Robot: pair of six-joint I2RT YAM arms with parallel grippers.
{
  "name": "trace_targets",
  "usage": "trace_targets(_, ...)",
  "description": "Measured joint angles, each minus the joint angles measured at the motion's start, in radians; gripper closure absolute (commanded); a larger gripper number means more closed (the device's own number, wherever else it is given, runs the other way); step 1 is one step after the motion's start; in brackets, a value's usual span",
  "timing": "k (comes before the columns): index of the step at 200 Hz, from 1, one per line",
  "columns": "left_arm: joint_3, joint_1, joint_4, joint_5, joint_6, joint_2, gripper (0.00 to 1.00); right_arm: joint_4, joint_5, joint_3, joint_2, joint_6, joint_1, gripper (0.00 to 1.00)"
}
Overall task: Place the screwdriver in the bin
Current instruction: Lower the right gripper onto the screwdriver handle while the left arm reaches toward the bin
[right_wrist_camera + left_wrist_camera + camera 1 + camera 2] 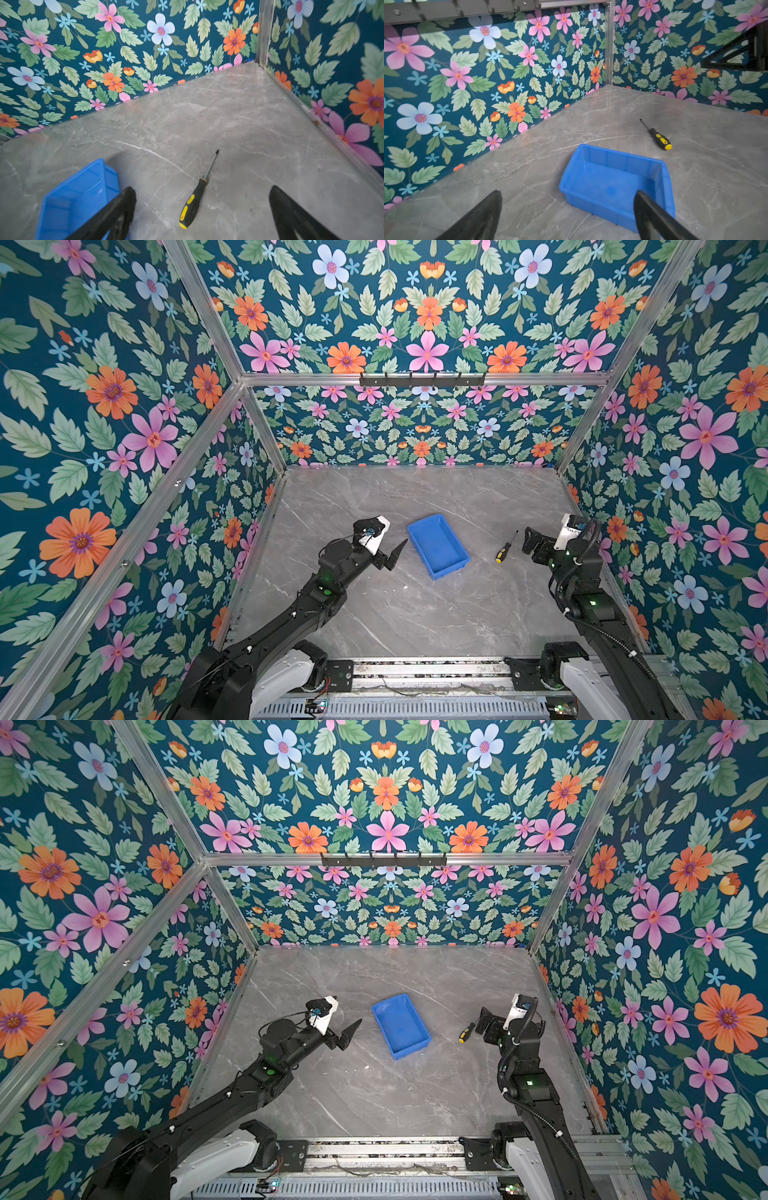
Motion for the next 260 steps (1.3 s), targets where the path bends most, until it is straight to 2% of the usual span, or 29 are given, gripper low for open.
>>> trace_targets(24,0.074,-0.044,-0.044,0.050,0.053,0.052,0.00,-0.042,-0.025,0.025,0.060,0.074,0.060,0.01)
trace_targets(57,0.142,-0.095,-0.100,0.129,0.109,0.107,0.00,-0.063,0.023,0.069,0.194,0.124,0.175,0.01)
trace_targets(119,0.220,-0.116,-0.303,0.199,0.188,0.147,0.00,-0.122,0.111,0.195,0.539,0.233,0.188,0.01)
trace_targets(188,0.231,-0.120,-0.389,0.217,0.226,0.173,0.00,-0.227,0.134,0.408,0.885,0.320,0.188,0.01)
trace_targets(227,0.230,-0.121,-0.401,0.217,0.230,0.188,0.00,-0.259,0.134,0.475,1.017,0.336,0.188,0.19)
trace_targets(260,0.231,-0.124,-0.411,0.217,0.230,0.193,0.00,-0.266,0.117,0.476,1.059,0.356,0.188,0.35)
